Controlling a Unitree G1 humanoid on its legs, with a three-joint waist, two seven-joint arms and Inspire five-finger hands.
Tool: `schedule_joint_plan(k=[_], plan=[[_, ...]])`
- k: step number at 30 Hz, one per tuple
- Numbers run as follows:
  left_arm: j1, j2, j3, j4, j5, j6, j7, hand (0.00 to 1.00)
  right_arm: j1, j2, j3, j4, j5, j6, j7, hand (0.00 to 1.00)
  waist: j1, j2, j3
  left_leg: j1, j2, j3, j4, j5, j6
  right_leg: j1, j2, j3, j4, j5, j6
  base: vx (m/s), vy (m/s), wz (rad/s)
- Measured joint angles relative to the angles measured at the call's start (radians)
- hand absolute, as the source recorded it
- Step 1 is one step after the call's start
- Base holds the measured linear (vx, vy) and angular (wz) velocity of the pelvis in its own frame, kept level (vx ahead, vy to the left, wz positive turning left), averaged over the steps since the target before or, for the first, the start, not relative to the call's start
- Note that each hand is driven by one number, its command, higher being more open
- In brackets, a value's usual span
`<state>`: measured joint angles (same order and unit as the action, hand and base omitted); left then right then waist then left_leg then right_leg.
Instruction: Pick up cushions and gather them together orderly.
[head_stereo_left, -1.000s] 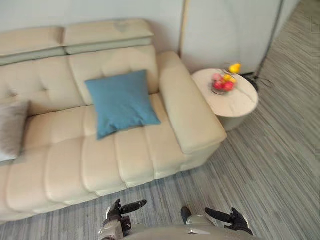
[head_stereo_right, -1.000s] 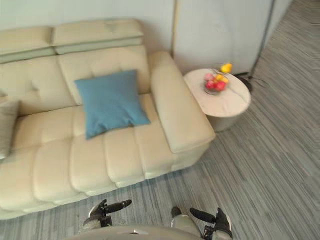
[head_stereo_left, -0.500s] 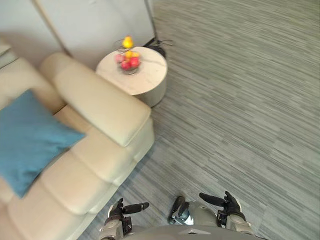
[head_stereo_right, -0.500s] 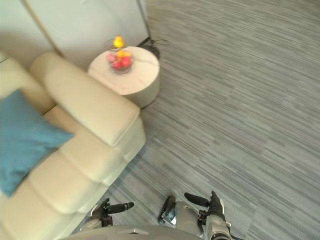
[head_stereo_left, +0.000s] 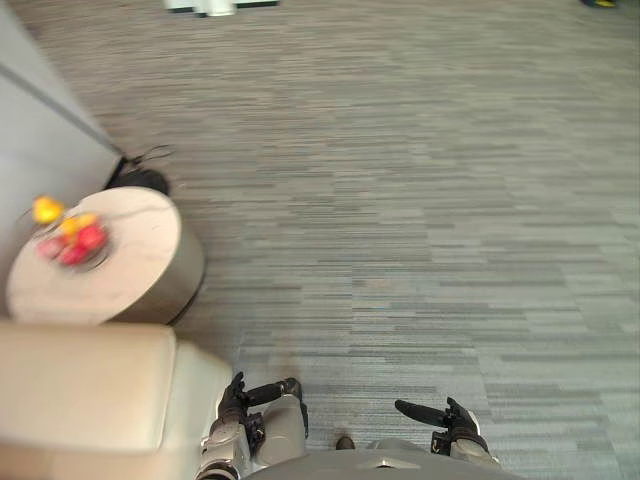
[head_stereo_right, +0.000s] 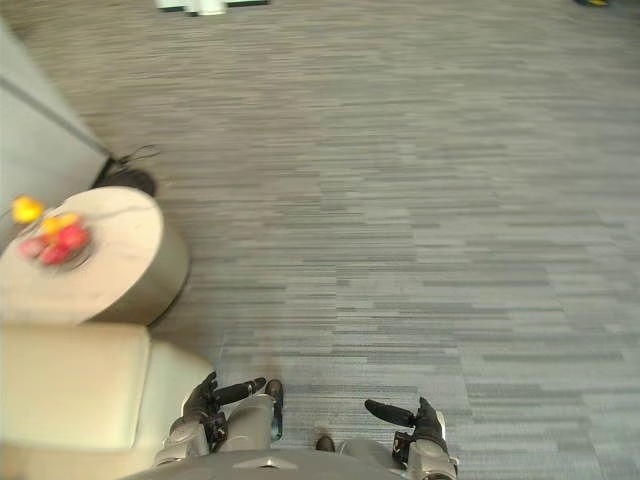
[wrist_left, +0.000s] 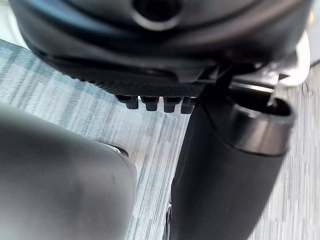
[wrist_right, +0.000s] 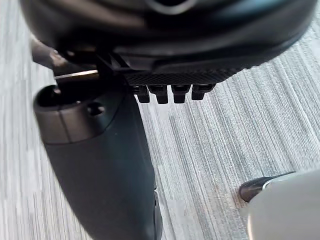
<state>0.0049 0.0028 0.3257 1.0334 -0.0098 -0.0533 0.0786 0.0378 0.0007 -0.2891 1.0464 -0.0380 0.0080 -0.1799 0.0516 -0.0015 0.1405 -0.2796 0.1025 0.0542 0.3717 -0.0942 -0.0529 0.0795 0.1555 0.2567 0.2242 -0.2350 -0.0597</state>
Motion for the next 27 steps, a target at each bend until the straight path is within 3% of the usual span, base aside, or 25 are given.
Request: schedule_joint_plan(k=[1, 3, 4, 5, 6, 7, 9, 10, 11, 12, 13, 14, 15, 16, 17, 18, 20, 21, 22, 24, 25, 26, 27], plan=[[-0.002, 0.003, 0.0, -0.003, 0.001, -0.002, 0.002, 1.0, 0.009, 0.005, -0.004, -0.007, 0.0, 0.004, 0.004, 1.0, 0.0, -0.013, -0.003, 0.019, 0.001, 0.036, -0.002, -0.011, 0.018, -0.026, -0.014, 0.003, 0.061, -0.016, 0.038, 0.43, 0.117, -1.18], [-0.013, 0.005, -0.001, 0.013, 0.001, 0.004, 0.004, 1.0, 0.022, 0.008, -0.004, -0.031, -0.001, 0.004, 0.009, 1.0, 0.01, -0.014, -0.006, 0.08, 0.005, 0.095, 0.001, -0.023, 0.037, -0.051, -0.085, -0.094, 0.148, -0.036, 0.061, 0.38, 0.105, -1.03], [-0.012, 0.005, -0.002, 0.013, 0.001, 0.005, 0.004, 1.0, 0.021, 0.007, -0.004, -0.033, -0.001, 0.003, 0.009, 1.0, 0.011, -0.012, -0.006, 0.088, 0.006, 0.102, 0.001, -0.025, 0.04, -0.055, -0.096, -0.109, 0.157, -0.037, 0.063, 0.38, 0.082, -1.55], [-0.015, 0.002, -0.014, 0.018, 0.001, 0.011, 0.004, 1.0, 0.014, 0.006, -0.001, -0.056, -0.001, -0.007, 0.016, 1.0, 0.024, 0.012, -0.005, 0.143, 0.037, 0.148, -0.011, -0.033, 0.051, -0.106, -0.172, -0.249, 0.212, -0.053, 0.091, 0.28, 0.042, -1.25], [-0.018, 0.004, -0.025, 0.021, 0.001, 0.011, 0.005, 1.0, 0.01, 0.006, 0.001, -0.057, -0.001, -0.011, 0.018, 1.0, 0.027, 0.018, -0.005, 0.155, 0.046, 0.161, -0.018, -0.034, 0.051, -0.121, -0.188, -0.293, 0.217, -0.057, 0.095, 0.25, -0.014, -1.76], [-0.031, 0.015, -0.066, 0.037, -0.004, 0.011, 0.008, 1.0, -0.01, 0.007, 0.009, -0.057, 0.0, -0.019, 0.018, 1.0, 0.028, 0.039, -0.003, 0.181, 0.074, 0.194, -0.039, -0.035, 0.05, -0.162, -0.238, -0.467, 0.153, -0.054, 0.1, 0.18, -0.063, -0.9], [-0.05, 0.033, -0.096, 0.048, -0.004, 0.011, 0.007, 1.0, -0.019, 0.011, 0.02, -0.05, 0.0, -0.022, 0.018, 1.0, 0.024, 0.028, -0.006, 0.187, 0.077, 0.218, -0.042, -0.037, 0.046, -0.171, -0.263, -0.578, 0.023, -0.015, 0.109, 0.21, -0.175, -0.62], [-0.072, 0.042, -0.127, 0.061, -0.011, 0.012, 0.007, 1.0, -0.03, -0.006, 0.028, -0.036, 0.0, -0.018, 0.019, 1.0, -0.001, 0.04, -0.008, 0.199, 0.09, 0.228, -0.037, -0.05, 0.024, -0.163, -0.258, -0.629, 0.007, 0.079, 0.089, 0.38, -0.306, -0.36], [-0.069, 0.032, -0.155, 0.06, -0.02, 0.01, 0.003, 1.0, -0.037, -0.024, 0.029, -0.01, 0.0, -0.019, 0.015, 1.0, -0.001, 0.033, -0.005, 0.207, 0.109, 0.243, 0.03, -0.019, 0.004, -0.149, -0.267, -0.66, 0.06, 0.064, 0.063, 0.28, -0.206, -0.17], [-0.068, 0.032, -0.16, 0.06, -0.02, 0.009, 0.0, 1.0, -0.041, -0.024, 0.03, -0.006, 0.0, -0.019, 0.015, 1.0, -0.002, 0.02, 0.004, 0.198, 0.108, 0.241, 0.044, -0.031, -0.005, -0.136, -0.27, -0.654, 0.063, 0.059, 0.055, 0.27, -0.209, -0.16], [-0.06, 0.031, -0.165, 0.06, -0.02, 0.009, -0.001, 1.0, -0.04, -0.027, 0.033, 0.003, 0.0, -0.018, 0.013, 1.0, -0.001, 0.009, 0.003, 0.204, 0.091, 0.236, 0.036, -0.06, -0.034, -0.123, -0.277, -0.64, 0.058, 0.053, 0.045, 0.11, -0.069, -0.2], [-0.046, 0.026, -0.167, 0.057, -0.02, 0.013, -0.005, 1.0, -0.047, -0.039, 0.035, 0.019, 0.0, -0.019, 0.005, 1.0, -0.004, -0.011, -0.003, 0.211, 0.041, 0.228, -0.062, -0.116, -0.037, -0.106, -0.287, -0.616, 0.049, 0.048, 0.038, 0.14, -0.083, -0.37], [-0.045, 0.031, -0.177, 0.052, -0.018, 0.014, -0.006, 1.0, -0.051, -0.047, 0.034, 0.02, 0.001, -0.022, 0.001, 1.0, -0.002, -0.012, 0.0, 0.206, 0.027, 0.234, -0.111, -0.106, -0.018, -0.098, -0.275, -0.6, 0.052, 0.039, 0.025, 0.21, -0.077, -0.8], [-0.027, 0.033, -0.183, 0.046, -0.017, 0.01, -0.006, 1.0, -0.056, -0.051, 0.028, 0.019, 0.004, -0.023, 0.0, 1.0, 0.008, 0.029, 0.0, 0.202, 0.063, 0.252, -0.077, -0.023, 0.0, -0.09, -0.225, -0.581, 0.073, 0.028, 0.02, 0.19, -0.086, -0.95], [-0.015, 0.043, -0.155, 0.046, -0.018, 0.017, -0.009, 1.0, -0.055, -0.033, 0.03, 0.017, 0.016, -0.032, -0.001, 1.0, 0.005, 0.011, 0.011, 0.184, 0.115, 0.257, 0.073, -0.062, -0.014, -0.057, -0.208, -0.568, 0.076, 0.008, 0.036, 0.21, -0.136, -0.93], [-0.015, 0.046, -0.123, 0.036, -0.018, 0.022, -0.007, 1.0, -0.049, -0.023, 0.037, 0.017, 0.023, -0.032, 0.001, 1.0, 0.009, 0.006, 0.016, 0.15, 0.143, 0.248, 0.197, -0.061, -0.009, -0.032, -0.194, -0.556, 0.066, 0.008, 0.037, 0.11, -0.124, -0.65], [-0.01, 0.048, -0.088, 0.002, -0.023, 0.019, -0.005, 1.0, -0.043, -0.002, 0.043, 0.013, 0.023, -0.03, 0.0, 1.0, 0.028, 0.016, 0.03, 0.054, 0.2, 0.196, 0.468, -0.027, 0.067, 0.023, -0.168, -0.512, 0.052, 0.006, 0.028, 0.15, -0.051, -0.95], [-0.008, 0.039, -0.088, -0.011, -0.018, 0.008, -0.002, 1.0, -0.041, 0.0, 0.044, 0.013, 0.023, -0.021, -0.004, 1.0, 0.044, 0.018, 0.033, -0.014, 0.168, 0.14, 0.578, -0.123, 0.048, 0.058, -0.168, -0.413, 0.033, -0.024, -0.006, 0.24, 0.066, -1.37], [-0.012, 0.027, -0.087, -0.017, -0.018, 0.004, -0.002, 1.0, -0.047, -0.002, 0.044, 0.013, 0.023, -0.019, -0.006, 1.0, 0.045, 0.029, 0.034, -0.042, 0.148, 0.122, 0.565, -0.156, 0.028, 0.066, -0.168, -0.379, 0.019, -0.027, -0.006, 0.37, 0.187, -1.8], [-0.015, 0.009, -0.087, -0.031, -0.019, -0.003, -0.005, 1.0, -0.06, -0.001, 0.044, 0.012, 0.023, -0.015, -0.006, 1.0, 0.052, 0.043, 0.043, -0.1, 0.079, 0.084, 0.379, -0.179, 0.014, 0.071, -0.18, -0.286, -0.012, -0.038, 0.004, 0.31, 0.195, -1.37], [-0.017, 0.008, -0.088, -0.03, -0.02, -0.004, -0.006, 1.0, -0.06, -0.001, 0.043, 0.013, 0.024, -0.014, -0.006, 1.0, 0.053, 0.043, 0.043, -0.101, 0.054, 0.065, 0.276, -0.161, 0.005, 0.072, -0.19, -0.265, -0.014, -0.051, 0.026, 0.24, 0.16, -1.22], [-0.012, 0.002, -0.104, -0.022, -0.03, -0.002, -0.006, 1.0, -0.057, -0.007, 0.043, 0.019, 0.027, -0.011, -0.006, 1.0, 0.056, 0.063, 0.036, -0.069, 0.037, 0.036, 0.128, -0.04, -0.017, 0.075, -0.186, -0.222, -0.011, -0.084, 0.079, 0.24, 0.152, -1.05], [-0.019, 0.01, -0.108, -0.019, -0.03, -0.002, -0.007, 1.0, -0.057, 0.0, 0.047, 0.02, 0.034, -0.011, -0.006, 1.0, 0.054, 0.046, 0.039, -0.057, 0.031, 0.062, 0.126, -0.055, -0.024, 0.079, -0.203, -0.207, -0.013, -0.092, 0.085, 0.28, 0.105, -0.93]])
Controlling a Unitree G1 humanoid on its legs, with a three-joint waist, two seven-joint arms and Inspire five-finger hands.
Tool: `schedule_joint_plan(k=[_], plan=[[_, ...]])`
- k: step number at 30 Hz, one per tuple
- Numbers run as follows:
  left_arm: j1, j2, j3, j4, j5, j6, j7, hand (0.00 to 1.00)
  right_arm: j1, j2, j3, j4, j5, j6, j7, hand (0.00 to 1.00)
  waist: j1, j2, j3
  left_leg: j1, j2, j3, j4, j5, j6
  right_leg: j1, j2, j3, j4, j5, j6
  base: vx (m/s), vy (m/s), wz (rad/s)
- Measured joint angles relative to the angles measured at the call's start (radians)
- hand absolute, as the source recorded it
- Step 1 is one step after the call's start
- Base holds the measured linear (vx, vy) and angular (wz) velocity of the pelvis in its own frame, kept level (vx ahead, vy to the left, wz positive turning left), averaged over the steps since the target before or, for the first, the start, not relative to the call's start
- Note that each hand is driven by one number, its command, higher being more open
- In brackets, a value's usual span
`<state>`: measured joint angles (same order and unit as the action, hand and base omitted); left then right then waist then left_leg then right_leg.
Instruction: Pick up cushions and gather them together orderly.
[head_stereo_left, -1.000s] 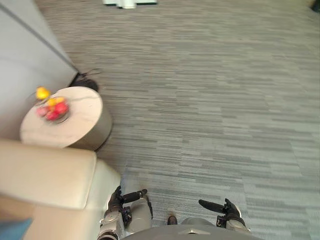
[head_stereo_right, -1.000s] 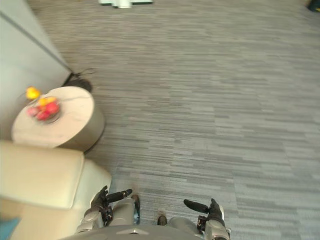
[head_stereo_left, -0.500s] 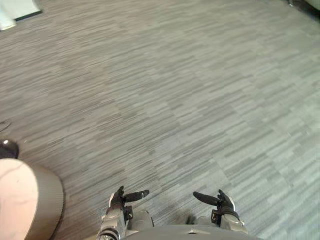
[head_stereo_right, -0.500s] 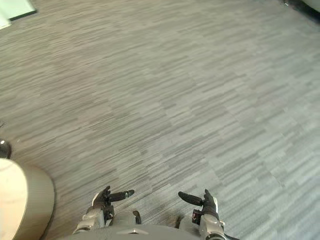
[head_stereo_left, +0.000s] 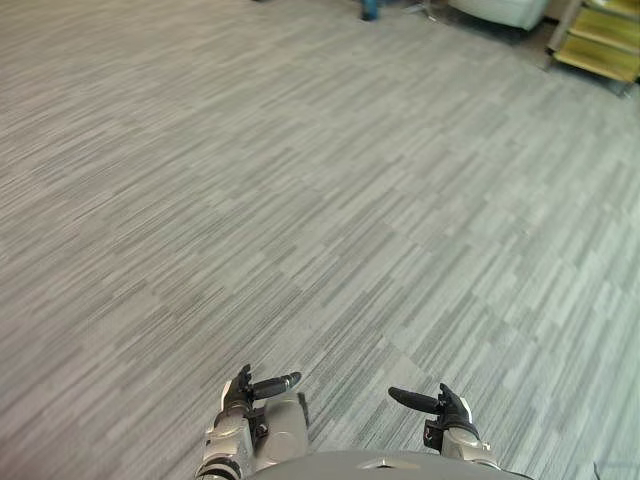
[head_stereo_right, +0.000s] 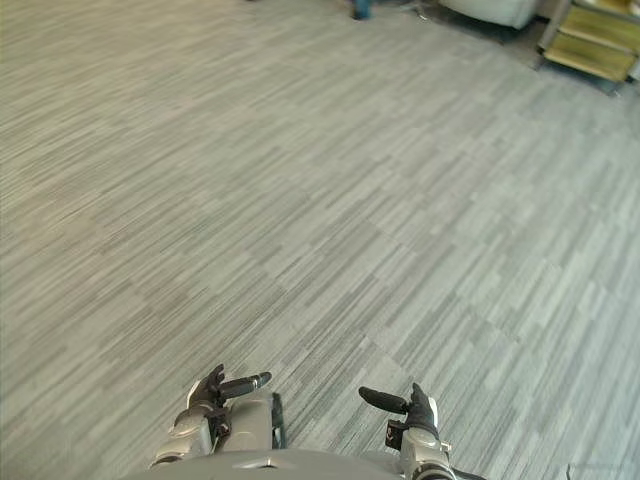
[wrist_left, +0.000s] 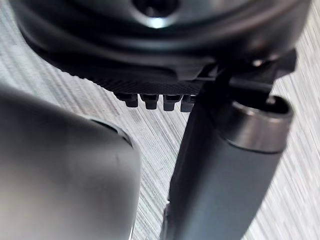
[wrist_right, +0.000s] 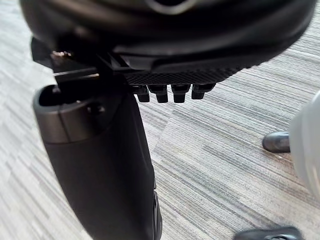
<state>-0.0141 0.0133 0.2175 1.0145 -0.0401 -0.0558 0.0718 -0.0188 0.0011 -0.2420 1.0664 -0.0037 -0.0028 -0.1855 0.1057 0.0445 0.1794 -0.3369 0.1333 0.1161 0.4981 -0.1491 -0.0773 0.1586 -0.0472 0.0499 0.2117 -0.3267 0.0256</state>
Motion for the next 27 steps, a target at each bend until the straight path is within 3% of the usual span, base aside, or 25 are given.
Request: schedule_joint_plan(k=[2, 4, 6, 7, 8, 9, 10, 11, 12, 13, 15, 17, 19, 20, 21, 23, 24, 25, 27], plan=[[-0.009, -0.001, 0.008, -0.004, 0.013, 0.0, -0.003, 1.0, 0.02, 0.007, 0.008, -0.013, 0.009, 0.002, 0.001, 1.0, -0.002, -0.033, -0.014, 0.04, -0.026, 0.047, -0.037, -0.013, 0.006, -0.005, -0.016, 0.026, 0.002, 0.019, -0.001, 0.3, 0.061, -0.42], [-0.003, 0.006, 0.022, 0.007, 0.014, -0.002, -0.008, 1.0, 0.03, 0.002, -0.003, -0.008, 0.009, -0.001, 0.001, 1.0, -0.019, -0.035, -0.018, 0.063, -0.035, 0.038, 0.003, -0.03, 0.028, 0.024, -0.027, 0.063, -0.001, 0.04, -0.009, 0.29, 0.041, -0.19], [0.021, 0.013, 0.059, -0.001, 0.015, 0.001, -0.01, 1.0, 0.041, 0.012, -0.021, -0.012, 0.008, -0.002, 0.001, 1.0, -0.001, -0.059, -0.041, 0.02, -0.05, 0.034, 0.111, -0.065, 0.037, 0.033, -0.046, 0.115, 0.032, 0.051, 0.005, 0.26, 0.039, -0.29], [0.027, 0.01, 0.06, -0.001, 0.017, 0.002, -0.009, 1.0, 0.046, 0.013, -0.022, -0.012, 0.008, -0.002, 0.0, 1.0, -0.003, -0.061, -0.052, 0.028, -0.064, 0.028, 0.08, -0.071, 0.041, 0.023, -0.049, 0.116, 0.045, 0.047, 0.01, 0.21, 0.061, -0.55], [0.054, -0.005, 0.049, -0.011, 0.009, 0.003, -0.009, 1.0, 0.067, -0.012, -0.026, -0.012, 0.008, -0.002, 0.0, 1.0, 0.001, -0.053, -0.078, 0.085, -0.083, 0.05, -0.032, -0.088, 0.053, -0.039, -0.06, 0.123, 0.185, 0.017, 0.063, 0.2, 0.045, -0.39], [0.054, 0.001, 0.038, -0.011, 0.013, 0.001, -0.01, 1.0, 0.071, -0.012, -0.028, -0.017, 0.007, -0.003, 0.001, 1.0, 0.002, -0.064, -0.079, 0.099, -0.095, 0.066, -0.044, -0.087, 0.054, -0.064, -0.067, 0.122, 0.255, 0.004, 0.088, 0.31, 0.039, -0.58], [0.052, 0.019, 0.019, -0.009, 0.015, 0.005, -0.008, 1.0, 0.073, -0.007, -0.031, -0.026, 0.005, -0.002, 0.004, 1.0, -0.003, -0.087, -0.069, 0.159, -0.116, 0.096, -0.068, -0.099, 0.067, -0.183, -0.088, 0.116, 0.531, 0.049, 0.188, 0.37, -0.026, -0.38], [0.052, 0.023, 0.019, -0.007, 0.015, 0.007, -0.004, 1.0, 0.078, -0.002, -0.033, -0.028, 0.004, -0.001, 0.007, 1.0, -0.007, -0.091, -0.062, 0.213, -0.117, 0.101, -0.091, -0.117, 0.064, -0.247, -0.094, 0.092, 0.688, 0.161, 0.233, 0.39, -0.042, -0.44], [0.048, 0.024, 0.008, -0.006, 0.014, 0.014, 0.001, 1.0, 0.089, -0.005, -0.044, -0.032, 0.003, 0.002, 0.019, 1.0, -0.016, -0.083, -0.056, 0.266, -0.103, 0.104, -0.113, -0.132, 0.063, -0.302, -0.106, 0.05, 0.819, 0.198, 0.203, 0.38, -0.063, -0.42], [0.049, 0.024, -0.018, -0.005, 0.015, 0.021, 0.009, 1.0, 0.088, -0.01, -0.053, -0.048, 0.005, 0.0, 0.021, 1.0, -0.019, -0.071, -0.048, 0.332, -0.079, 0.109, -0.137, -0.15, 0.057, -0.363, -0.116, -0.026, 0.906, 0.14, 0.105, 0.38, -0.075, -0.49], [0.048, 0.02, -0.045, 0.002, 0.014, 0.023, 0.01, 1.0, 0.083, -0.011, -0.047, -0.087, 0.0, -0.011, 0.022, 1.0, -0.026, -0.05, -0.044, 0.446, -0.019, 0.14, -0.206, -0.166, 0.039, -0.479, -0.121, -0.179, 0.893, 0.075, 0.02, 0.43, -0.121, -0.52], [0.046, 0.019, -0.046, 0.005, 0.013, 0.022, 0.009, 1.0, 0.073, -0.007, -0.047, -0.092, -0.004, -0.022, 0.022, 1.0, -0.041, -0.051, -0.042, 0.509, 0.009, 0.154, -0.252, -0.165, 0.038, -0.536, -0.115, -0.245, 0.799, 0.054, -0.002, 0.44, -0.225, -0.22], [0.046, 0.027, -0.062, 0.022, 0.013, 0.021, 0.007, 1.0, 0.064, -0.008, -0.047, -0.091, -0.006, -0.03, 0.02, 1.0, -0.065, -0.066, -0.044, 0.565, 0.03, 0.152, -0.293, -0.165, 0.037, -0.588, -0.077, -0.242, 0.416, 0.117, 0.031, 0.58, -0.371, -0.03], [0.034, 0.026, -0.092, 0.052, 0.014, 0.019, 0.008, 1.0, 0.042, -0.031, -0.051, -0.065, -0.004, -0.027, 0.021, 1.0, -0.071, -0.034, -0.048, 0.59, 0.056, 0.115, -0.31, -0.16, 0.044, -0.573, -0.036, -0.256, 0.388, 0.167, -0.044, 0.53, -0.347, -0.13], [0.025, 0.019, -0.092, 0.061, 0.015, 0.019, 0.008, 1.0, 0.025, -0.045, -0.051, -0.049, -0.009, -0.025, 0.02, 1.0, -0.061, -0.018, -0.045, 0.578, 0.06, 0.084, -0.302, -0.141, 0.055, -0.57, -0.019, -0.246, 0.382, 0.164, -0.056, 0.53, -0.347, -0.21], [0.01, -0.002, -0.081, 0.072, 0.029, 0.022, 0.001, 1.0, 0.003, -0.061, -0.078, -0.017, -0.017, -0.018, 0.017, 1.0, -0.061, 0.003, -0.035, 0.561, 0.056, 0.011, -0.29, -0.068, 0.028, -0.545, -0.004, -0.25, 0.387, 0.133, -0.097, 0.43, -0.309, -0.02], [0.01, -0.01, -0.073, 0.072, 0.044, 0.022, 0.01, 1.0, 0.011, -0.052, -0.113, -0.001, -0.004, -0.003, 0.011, 1.0, -0.066, 0.011, -0.035, 0.558, 0.083, -0.014, -0.198, -0.012, 0.0, -0.471, 0.01, -0.271, 0.358, 0.105, -0.105, 0.37, -0.287, 0.27], [0.008, -0.013, -0.067, 0.066, 0.05, 0.021, 0.01, 1.0, 0.024, -0.049, -0.108, -0.006, -0.005, -0.003, 0.009, 1.0, -0.07, 0.012, -0.033, 0.525, 0.095, -0.044, -0.093, 0.023, -0.001, -0.419, 0.021, -0.285, 0.325, 0.092, -0.105, 0.44, -0.352, 0.47], [0.007, -0.03, -0.031, 0.033, 0.051, 0.021, 0.008, 1.0, 0.054, -0.042, -0.076, -0.036, -0.005, -0.007, 0.007, 1.0, -0.069, 0.014, -0.033, 0.361, 0.129, -0.104, 0.243, 0.155, 0.008, -0.324, 0.047, -0.303, 0.238, 0.072, -0.11, 0.29, -0.248, 0.28]])
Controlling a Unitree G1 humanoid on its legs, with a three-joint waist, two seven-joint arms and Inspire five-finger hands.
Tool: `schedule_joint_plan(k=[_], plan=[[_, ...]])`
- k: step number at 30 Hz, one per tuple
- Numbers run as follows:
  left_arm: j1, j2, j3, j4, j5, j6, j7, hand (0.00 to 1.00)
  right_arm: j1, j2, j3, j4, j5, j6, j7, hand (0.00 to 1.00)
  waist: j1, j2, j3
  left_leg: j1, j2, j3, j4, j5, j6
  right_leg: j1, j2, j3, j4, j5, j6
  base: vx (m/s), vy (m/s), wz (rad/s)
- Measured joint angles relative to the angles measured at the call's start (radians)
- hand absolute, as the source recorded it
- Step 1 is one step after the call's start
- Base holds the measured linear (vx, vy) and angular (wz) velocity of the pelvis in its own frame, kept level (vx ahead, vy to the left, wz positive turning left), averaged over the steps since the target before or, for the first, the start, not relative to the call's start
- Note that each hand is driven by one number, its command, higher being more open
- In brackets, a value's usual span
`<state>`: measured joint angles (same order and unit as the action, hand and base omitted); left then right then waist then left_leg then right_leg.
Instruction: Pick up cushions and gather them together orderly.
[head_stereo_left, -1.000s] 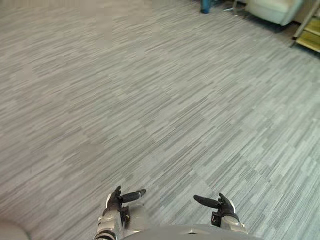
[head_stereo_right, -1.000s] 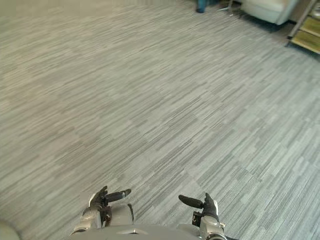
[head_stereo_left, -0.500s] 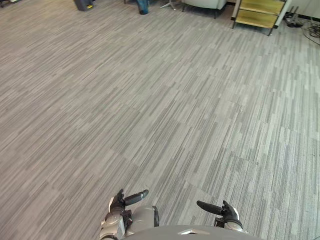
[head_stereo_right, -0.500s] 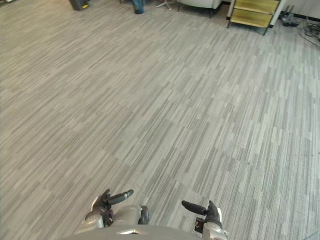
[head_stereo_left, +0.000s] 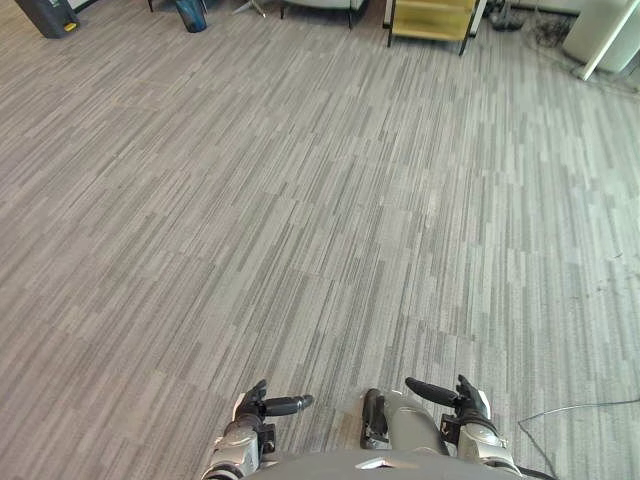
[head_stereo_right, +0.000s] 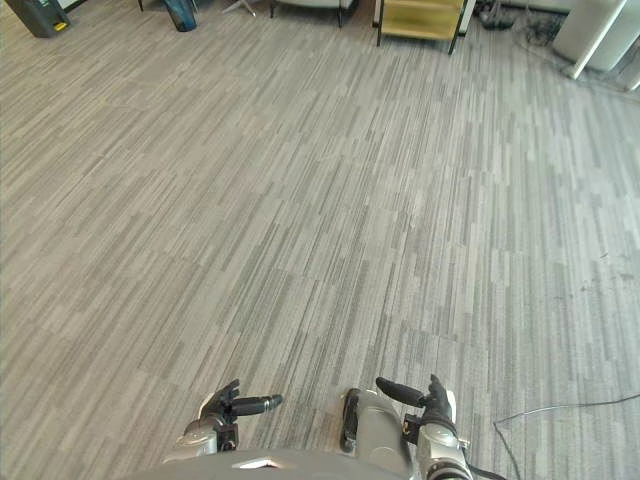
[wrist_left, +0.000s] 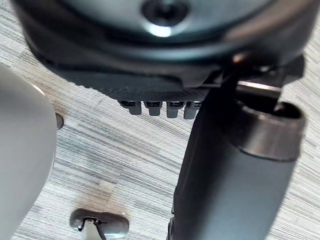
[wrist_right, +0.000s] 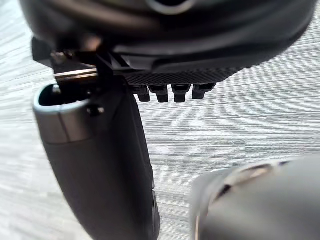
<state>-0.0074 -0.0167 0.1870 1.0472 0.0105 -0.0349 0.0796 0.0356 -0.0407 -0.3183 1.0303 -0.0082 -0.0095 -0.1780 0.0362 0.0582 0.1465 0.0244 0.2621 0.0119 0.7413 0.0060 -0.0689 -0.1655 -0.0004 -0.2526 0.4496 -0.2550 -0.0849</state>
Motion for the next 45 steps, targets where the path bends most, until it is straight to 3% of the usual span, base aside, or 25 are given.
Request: schedule_joint_plan(k=[2, 4, 6, 8, 9, 11, 13, 16, 17, 18, 19, 21, 23, 26, 27, 28, 31, 32, 34, 35, 36, 38, 40, 43, 45], plan=[[0.004, -0.008, 0.023, -0.052, 0.001, -0.01, 0.001, 1.0, 0.002, 0.003, 0.031, -0.005, 0.01, 0.003, 0.001, 1.0, 0.015, 0.006, 0.011, -0.203, 0.034, 0.013, 0.377, -0.054, 0.003, 0.127, 0.042, 0.01, -0.087, -0.008, -0.014, 0.35, -0.194, -0.13], [0.02, -0.006, 0.016, -0.087, 0.0, -0.023, 0.001, 1.0, 0.008, 0.011, 0.034, -0.005, 0.013, 0.002, -0.004, 1.0, 0.019, -0.005, 0.01, -0.283, 0.011, 0.069, 0.392, -0.118, 0.007, 0.224, 0.043, 0.03, -0.166, -0.008, -0.013, 0.41, -0.136, -0.26], [0.028, -0.008, 0.014, -0.116, 0.0, -0.034, 0.0, 1.0, 0.006, 0.016, 0.031, -0.005, 0.014, 0.003, -0.006, 1.0, 0.026, -0.01, 0.012, -0.346, -0.013, 0.125, 0.279, -0.169, 0.016, 0.288, 0.041, 0.05, -0.227, -0.003, -0.005, 0.35, -0.067, -0.36], [0.023, -0.009, 0.02, -0.122, -0.001, -0.034, -0.001, 1.0, -0.003, 0.031, 0.023, -0.005, 0.016, 0.006, -0.008, 1.0, 0.051, -0.02, 0.019, -0.374, -0.087, 0.194, -0.105, -0.192, 0.015, 0.358, 0.025, 0.092, -0.298, 0.0, 0.005, 0.48, 0.032, -0.54], [0.023, -0.007, 0.029, -0.122, -0.002, -0.033, 0.0, 1.0, -0.007, 0.039, 0.022, -0.005, 0.016, 0.006, -0.008, 1.0, 0.062, -0.027, 0.023, -0.375, -0.14, 0.192, -0.344, -0.134, 0.011, 0.385, 0.013, 0.117, -0.326, -0.005, 0.013, 0.49, 0.065, -0.55], [0.031, 0.0, 0.029, -0.108, -0.002, -0.032, 0.002, 1.0, -0.009, 0.036, 0.024, 0.004, 0.017, 0.005, -0.007, 1.0, 0.08, -0.025, 0.022, -0.38, -0.176, 0.181, -0.492, -0.024, 0.014, 0.425, 0.011, 0.165, -0.364, -0.022, 0.036, 0.5, 0.105, -0.73], [0.019, 0.024, 0.034, -0.077, -0.023, -0.028, 0.003, 1.0, -0.019, 0.056, 0.027, 0.029, 0.016, 0.005, -0.006, 1.0, 0.082, -0.057, 0.015, -0.35, -0.212, 0.171, -0.489, 0.058, 0.07, 0.46, -0.026, 0.214, -0.365, -0.025, 0.043, 0.67, 0.126, -0.49], [0.024, 0.046, 0.029, -0.078, -0.019, -0.025, -0.007, 1.0, 0.005, 0.065, 0.024, 0.035, 0.009, 0.008, 0.001, 1.0, 0.076, -0.1, -0.005, -0.338, -0.247, 0.181, -0.362, -0.065, 0.111, 0.42, -0.075, 0.28, -0.165, -0.01, 0.069, 0.62, 0.104, 0.07], [0.025, 0.051, 0.028, -0.069, -0.019, -0.021, -0.009, 1.0, 0.013, 0.064, 0.023, 0.036, 0.009, 0.008, 0.004, 1.0, 0.074, -0.108, -0.006, -0.299, -0.257, 0.185, -0.338, -0.119, 0.111, 0.372, -0.082, 0.282, 0.008, 0.01, 0.103, 0.55, 0.085, 0.0], [0.023, 0.061, 0.022, -0.05, -0.019, -0.02, -0.01, 1.0, 0.017, 0.059, 0.023, 0.034, 0.008, 0.005, 0.006, 1.0, 0.068, -0.116, -0.006, -0.235, -0.268, 0.185, -0.345, -0.175, 0.109, 0.258, -0.096, 0.283, 0.299, 0.119, 0.23, 0.56, 0.067, 0.0], [0.021, 0.066, 0.017, -0.041, -0.019, -0.019, -0.011, 1.0, 0.017, 0.059, 0.024, 0.033, 0.008, 0.004, 0.007, 1.0, 0.063, -0.12, -0.005, -0.215, -0.272, 0.182, -0.351, -0.188, 0.112, 0.215, -0.105, 0.282, 0.397, 0.166, 0.265, 0.54, 0.03, 0.02], [0.015, 0.073, 0.004, -0.021, -0.017, -0.005, -0.011, 1.0, 0.021, 0.048, 0.025, 0.019, 0.003, -0.001, 0.017, 1.0, 0.046, -0.119, -0.001, -0.109, -0.281, 0.174, -0.376, -0.234, 0.112, 0.054, -0.148, 0.24, 0.68, 0.12, 0.175, 0.46, -0.013, 0.01], [0.024, 0.06, -0.018, -0.011, -0.018, -0.003, -0.005, 1.0, 0.022, 0.032, 0.025, -0.035, 0.005, -0.013, 0.02, 1.0, 0.031, -0.08, 0.015, 0.051, -0.249, 0.167, -0.473, -0.245, 0.109, -0.073, -0.152, 0.141, 0.622, 0.016, 0.1, 0.6, -0.103, 0.0], [0.022, 0.051, -0.017, -0.011, -0.018, 0.0, -0.001, 1.0, 0.017, 0.038, 0.025, -0.057, 0.004, -0.023, 0.022, 1.0, 0.021, -0.069, 0.019, 0.157, -0.201, 0.15, -0.544, -0.26, 0.096, -0.182, -0.13, 0.086, 0.347, 0.002, 0.104, 0.46, -0.183, 0.26], [0.019, 0.048, -0.018, -0.013, -0.018, -0.001, 0.0, 1.0, 0.014, 0.04, 0.025, -0.06, 0.005, -0.025, 0.021, 1.0, 0.009, -0.07, 0.019, 0.172, -0.185, 0.132, -0.556, -0.285, 0.062, -0.194, -0.122, 0.093, 0.219, 0.028, 0.131, 0.59, -0.365, 0.76], [0.007, 0.049, -0.019, -0.004, -0.017, -0.002, -0.002, 1.0, 0.008, 0.038, 0.022, -0.052, 0.008, -0.029, 0.023, 1.0, 0.005, -0.086, 0.015, 0.203, -0.174, 0.105, -0.569, -0.324, -0.003, -0.201, -0.118, 0.099, 0.106, 0.142, 0.091, 0.53, -0.348, 0.54], [0.001, 0.028, -0.015, 0.017, -0.013, 0.0, -0.01, 1.0, -0.021, 0.026, -0.02, -0.013, -0.006, -0.017, 0.02, 1.0, 0.013, -0.042, 0.015, 0.227, -0.138, 0.059, -0.573, -0.263, 0.026, -0.179, -0.082, 0.083, 0.159, 0.068, 0.059, 0.56, -0.376, 0.13], [0.002, 0.014, -0.013, 0.019, -0.007, 0.0, -0.011, 1.0, -0.023, 0.023, -0.033, -0.012, -0.007, -0.01, 0.021, 1.0, 0.011, -0.028, 0.007, 0.237, -0.121, 0.053, -0.552, -0.239, 0.005, -0.157, -0.073, 0.069, 0.172, 0.026, 0.043, 0.54, -0.389, 0.2], [0.003, 0.001, -0.013, 0.018, 0.0, 0.0, -0.012, 1.0, -0.016, 0.021, -0.034, -0.007, -0.009, -0.01, 0.021, 1.0, 0.01, -0.009, -0.002, 0.207, -0.09, 0.027, -0.444, -0.237, 0.003, -0.104, -0.05, 0.043, 0.136, -0.007, 0.033, 0.51, -0.377, 0.41], [-0.007, -0.011, 0.0, 0.005, 0.002, 0.001, -0.017, 1.0, 0.002, 0.018, -0.014, -0.016, -0.01, -0.006, 0.021, 1.0, -0.004, 0.001, -0.001, 0.036, -0.049, -0.039, -0.065, -0.166, -0.016, -0.005, -0.025, -0.003, 0.062, -0.025, 0.021, 0.38, -0.301, 0.58], [-0.007, -0.012, 0.0, 0.004, 0.002, 0.001, -0.017, 1.0, 0.003, 0.017, -0.013, -0.016, -0.01, -0.006, 0.021, 1.0, -0.004, 0.002, -0.001, 0.028, -0.047, -0.04, -0.054, -0.162, -0.015, -0.002, -0.023, -0.005, 0.06, -0.025, 0.02, 0.36, -0.252, 0.48], [0.009, -0.02, 0.015, -0.053, 0.004, -0.01, -0.019, 1.0, 0.02, 0.011, 0.003, -0.014, -0.004, -0.004, 0.014, 1.0, 0.016, 0.011, 0.0, -0.187, 0.02, 0.004, 0.374, -0.122, -0.008, 0.163, 0.037, -0.008, -0.066, -0.028, 0.006, 0.37, -0.172, -0.08], [0.029, -0.019, 0.011, -0.093, 0.012, -0.024, -0.018, 1.0, 0.034, 0.014, 0.024, -0.014, 0.012, -0.004, 0.01, 1.0, 0.016, -0.003, -0.005, -0.262, 0.011, 0.065, 0.371, -0.155, 0.009, 0.251, 0.038, 0.001, -0.147, -0.027, 0.007, 0.41, -0.122, -0.14], [0.027, -0.021, -0.005, -0.121, 0.01, -0.032, -0.014, 1.0, 0.038, 0.018, 0.024, -0.013, 0.023, 0.006, 0.003, 1.0, 0.025, -0.009, 0.003, -0.327, -0.028, 0.154, 0.14, -0.236, 0.016, 0.344, 0.032, 0.02, -0.228, -0.02, 0.021, 0.47, -0.031, -0.18], [0.02, -0.029, -0.009, -0.121, 0.009, -0.031, -0.019, 1.0, 0.034, 0.028, 0.011, -0.014, 0.032, 0.006, 0.002, 1.0, 0.041, -0.02, 0.01, -0.322, -0.137, 0.159, -0.292, -0.164, 0.034, 0.384, 0.01, 0.057, -0.243, -0.034, 0.046, 0.38, 0.083, -0.36]])
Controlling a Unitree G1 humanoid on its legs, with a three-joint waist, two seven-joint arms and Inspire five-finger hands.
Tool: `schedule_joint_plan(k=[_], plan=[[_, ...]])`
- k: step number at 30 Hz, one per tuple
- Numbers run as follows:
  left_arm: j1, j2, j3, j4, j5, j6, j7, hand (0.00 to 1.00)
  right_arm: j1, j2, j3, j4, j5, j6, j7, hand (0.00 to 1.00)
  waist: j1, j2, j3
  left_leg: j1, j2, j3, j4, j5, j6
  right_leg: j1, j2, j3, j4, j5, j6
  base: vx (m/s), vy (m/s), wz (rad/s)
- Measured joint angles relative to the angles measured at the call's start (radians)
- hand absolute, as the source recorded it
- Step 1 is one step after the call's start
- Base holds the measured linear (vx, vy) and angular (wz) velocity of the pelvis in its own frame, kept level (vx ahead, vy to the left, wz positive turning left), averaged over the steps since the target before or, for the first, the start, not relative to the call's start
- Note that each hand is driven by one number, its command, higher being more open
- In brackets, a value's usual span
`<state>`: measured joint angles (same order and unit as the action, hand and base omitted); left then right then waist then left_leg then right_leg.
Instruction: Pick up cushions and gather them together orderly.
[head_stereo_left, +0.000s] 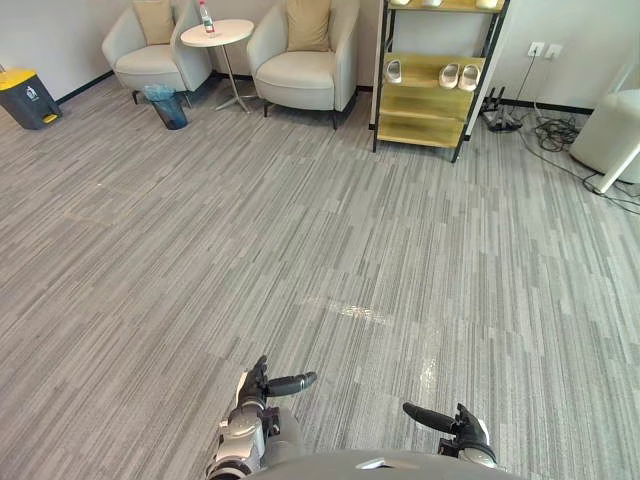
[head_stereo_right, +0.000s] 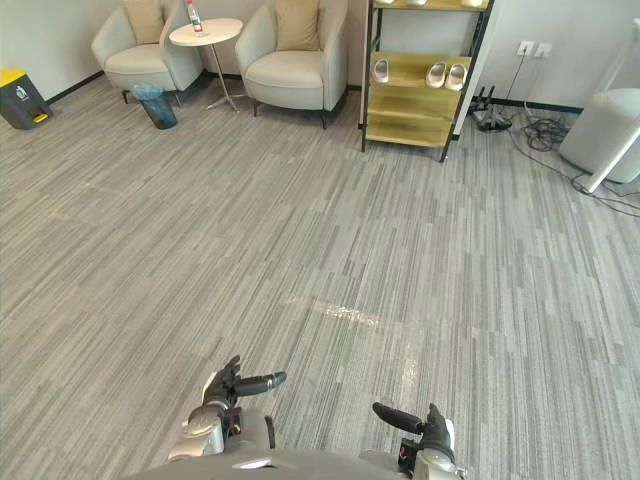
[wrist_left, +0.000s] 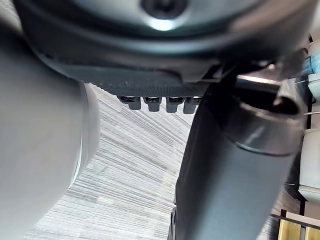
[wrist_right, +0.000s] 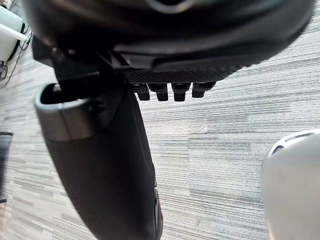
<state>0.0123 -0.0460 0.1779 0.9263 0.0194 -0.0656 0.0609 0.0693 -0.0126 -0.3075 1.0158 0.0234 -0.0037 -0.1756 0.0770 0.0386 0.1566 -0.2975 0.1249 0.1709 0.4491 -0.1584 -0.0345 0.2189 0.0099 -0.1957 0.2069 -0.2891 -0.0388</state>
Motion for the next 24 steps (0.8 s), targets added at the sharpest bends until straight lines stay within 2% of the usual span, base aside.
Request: schedule_joint_plan(k=[1, 2, 3, 4, 6, 8, 9, 10, 11, 12, 13, 14, 15, 16, 17, 18, 19, 20, 22, 24], plan=[[-0.007, 0.002, 0.001, 0.0, -0.002, 0.004, 0.001, 1.0, -0.001, 0.002, 0.0, 0.001, 0.0, 0.0, 0.0, 1.0, 0.01, -0.003, 0.003, 0.004, -0.027, -0.026, -0.058, 0.097, 0.011, 0.014, -0.003, 0.02, -0.003, -0.006, 0.01, 0.49, 0.101, -0.54], [-0.019, 0.019, 0.001, 0.011, -0.006, 0.005, 0.004, 1.0, -0.009, 0.015, 0.005, 0.008, 0.0, 0.001, -0.001, 1.0, 0.023, -0.034, 0.004, 0.047, -0.06, -0.025, -0.1, 0.138, 0.016, 0.034, -0.022, 0.063, -0.01, -0.008, 0.017, 0.61, 0.1, -0.36], [-0.029, 0.035, -0.005, 0.03, -0.009, 0.003, 0.005, 1.0, -0.011, 0.033, 0.007, 0.011, -0.001, -0.001, -0.001, 1.0, 0.017, -0.06, -0.003, 0.067, -0.08, -0.024, -0.126, 0.128, 0.033, 0.032, -0.046, 0.094, -0.014, 0.021, 0.038, 0.6, 0.091, -0.18], [-0.029, 0.039, -0.006, 0.039, -0.009, 0.001, 0.004, 1.0, -0.011, 0.039, 0.005, 0.014, -0.001, 0.001, 0.001, 1.0, 0.017, -0.068, -0.005, 0.066, -0.083, -0.023, -0.113, 0.119, 0.04, 0.034, -0.05, 0.115, -0.012, 0.034, 0.043, 0.37, 0.055, 0.16], [-0.031, 0.047, -0.004, 0.038, -0.01, 0.011, 0.002, 1.0, -0.014, 0.045, 0.006, 0.016, -0.003, 0.002, 0.001, 1.0, 0.02, -0.073, -0.008, 0.077, -0.086, -0.014, -0.066, 0.084, 0.059, 0.04, -0.056, 0.164, 0.028, 0.067, 0.052, 0.36, 0.054, -0.02], [-0.013, 0.059, -0.004, 0.039, -0.01, 0.013, 0.002, 1.0, -0.016, 0.049, 0.017, 0.016, -0.02, 0.0, 0.006, 1.0, 0.029, -0.075, -0.019, 0.129, -0.088, 0.015, -0.054, 0.036, 0.067, 0.017, -0.068, 0.205, 0.151, 0.08, 0.06, 0.42, 0.034, -0.34], [0.003, 0.063, -0.005, 0.038, -0.01, 0.013, 0.001, 1.0, -0.017, 0.048, 0.023, 0.012, -0.033, 0.0, 0.014, 1.0, 0.03, -0.073, -0.026, 0.164, -0.091, 0.023, -0.063, 0.01, 0.067, -0.035, -0.075, 0.2, 0.294, 0.092, 0.081, 0.39, 0.009, -0.37], [0.014, 0.065, -0.005, 0.041, -0.01, 0.013, 0.001, 1.0, -0.016, 0.044, 0.025, 0.0, -0.044, -0.001, 0.023, 1.0, 0.028, -0.069, -0.033, 0.206, -0.093, 0.028, -0.094, -0.013, 0.067, -0.129, -0.084, 0.192, 0.493, 0.155, 0.139, 0.33, -0.007, -0.28], [0.013, 0.066, -0.007, 0.043, -0.011, 0.015, 0.001, 1.0, -0.018, 0.04, 0.024, -0.004, -0.044, -0.002, 0.025, 1.0, 0.023, -0.063, -0.033, 0.24, -0.09, 0.02, -0.123, -0.026, 0.056, -0.198, -0.093, 0.19, 0.63, 0.164, 0.163, 0.27, -0.024, -0.14], [0.012, 0.069, -0.009, 0.05, -0.011, 0.015, 0.001, 1.0, -0.019, 0.039, 0.024, -0.007, -0.044, -0.003, 0.025, 1.0, 0.023, -0.062, -0.029, 0.267, -0.092, 0.014, -0.142, -0.03, 0.055, -0.229, -0.099, 0.185, 0.686, 0.126, 0.128, 0.28, -0.064, 0.0], [0.012, 0.076, -0.014, 0.08, -0.011, 0.02, 0.002, 1.0, -0.018, 0.032, 0.024, -0.014, -0.044, -0.002, 0.026, 1.0, 0.023, -0.061, -0.025, 0.321, -0.092, 0.008, -0.178, -0.03, 0.054, -0.274, -0.115, 0.159, 0.74, 0.059, 0.088, 0.39, -0.149, 0.1], [0.018, 0.075, -0.018, 0.092, -0.011, 0.025, 0.002, 1.0, -0.011, 0.018, 0.033, -0.024, -0.044, -0.004, 0.026, 1.0, 0.017, -0.041, -0.022, 0.385, -0.064, 0.004, -0.204, -0.03, 0.054, -0.329, -0.12, 0.11, 0.704, -0.002, 0.061, 0.38, -0.18, 0.17], [0.022, 0.074, -0.017, 0.094, -0.015, 0.026, 0.003, 1.0, -0.01, 0.013, 0.039, -0.025, -0.044, -0.005, 0.026, 1.0, 0.014, -0.038, -0.025, 0.397, -0.051, -0.001, -0.206, -0.03, 0.054, -0.351, -0.119, 0.096, 0.667, -0.017, 0.064, 0.3, -0.181, 0.23], [0.024, 0.075, -0.017, 0.098, -0.017, 0.026, 0.003, 1.0, -0.009, 0.011, 0.043, -0.027, -0.044, -0.007, 0.026, 1.0, 0.011, -0.037, -0.027, 0.404, -0.041, -0.013, -0.203, -0.03, 0.054, -0.369, -0.119, 0.088, 0.615, -0.022, 0.068, 0.23, -0.181, 0.42], [0.039, 0.088, -0.017, 0.097, -0.019, 0.024, 0.0, 1.0, 0.001, 0.014, 0.055, -0.028, -0.044, -0.01, 0.023, 1.0, 0.004, -0.058, -0.039, 0.408, -0.036, -0.027, -0.195, -0.037, 0.027, -0.391, -0.127, 0.091, 0.428, 0.02, 0.093, 0.26, -0.219, 0.48], [0.041, 0.099, -0.013, 0.096, -0.021, 0.021, -0.002, 1.0, 0.01, 0.02, 0.055, -0.025, -0.044, -0.011, 0.023, 1.0, 0.003, -0.08, -0.047, 0.409, -0.051, -0.035, -0.192, -0.054, -0.002, -0.394, -0.141, 0.096, 0.32, 0.071, 0.086, 0.27, -0.25, 0.46], [0.033, 0.087, -0.007, 0.114, -0.025, 0.024, 0.003, 1.0, 0.013, 0.015, 0.052, -0.011, -0.045, -0.01, 0.023, 1.0, 0.004, -0.067, -0.055, 0.417, -0.024, -0.058, -0.195, -0.072, -0.03, -0.372, -0.12, 0.087, 0.316, 0.043, 0.067, 0.29, -0.322, 0.16], [0.042, 0.067, -0.005, 0.121, -0.027, 0.024, 0.002, 1.0, 0.016, -0.007, 0.041, -0.001, -0.046, -0.01, 0.023, 1.0, 0.005, -0.03, -0.069, 0.409, 0.007, -0.073, -0.218, -0.07, -0.026, -0.368, -0.082, 0.083, 0.277, 0.048, 0.059, 0.27, -0.331, 0.02], [0.048, 0.049, -0.004, 0.122, -0.027, 0.024, 0.002, 1.0, 0.019, -0.02, 0.021, 0.006, -0.04, -0.007, 0.023, 1.0, 0.004, -0.003, -0.079, 0.42, 0.021, -0.075, -0.243, -0.063, -0.024, -0.354, -0.062, 0.077, 0.246, 0.052, 0.051, 0.16, -0.21, -0.05], [0.05, 0.039, -0.004, 0.131, -0.026, 0.024, -0.001, 1.0, 0.024, -0.023, -0.006, 0.015, -0.041, -0.006, 0.02, 1.0, 0.001, 0.009, -0.087, 0.447, 0.029, -0.091, -0.272, -0.031, -0.026, -0.311, -0.048, 0.068, 0.197, 0.06, 0.039, 0.12, -0.158, 0.05]])
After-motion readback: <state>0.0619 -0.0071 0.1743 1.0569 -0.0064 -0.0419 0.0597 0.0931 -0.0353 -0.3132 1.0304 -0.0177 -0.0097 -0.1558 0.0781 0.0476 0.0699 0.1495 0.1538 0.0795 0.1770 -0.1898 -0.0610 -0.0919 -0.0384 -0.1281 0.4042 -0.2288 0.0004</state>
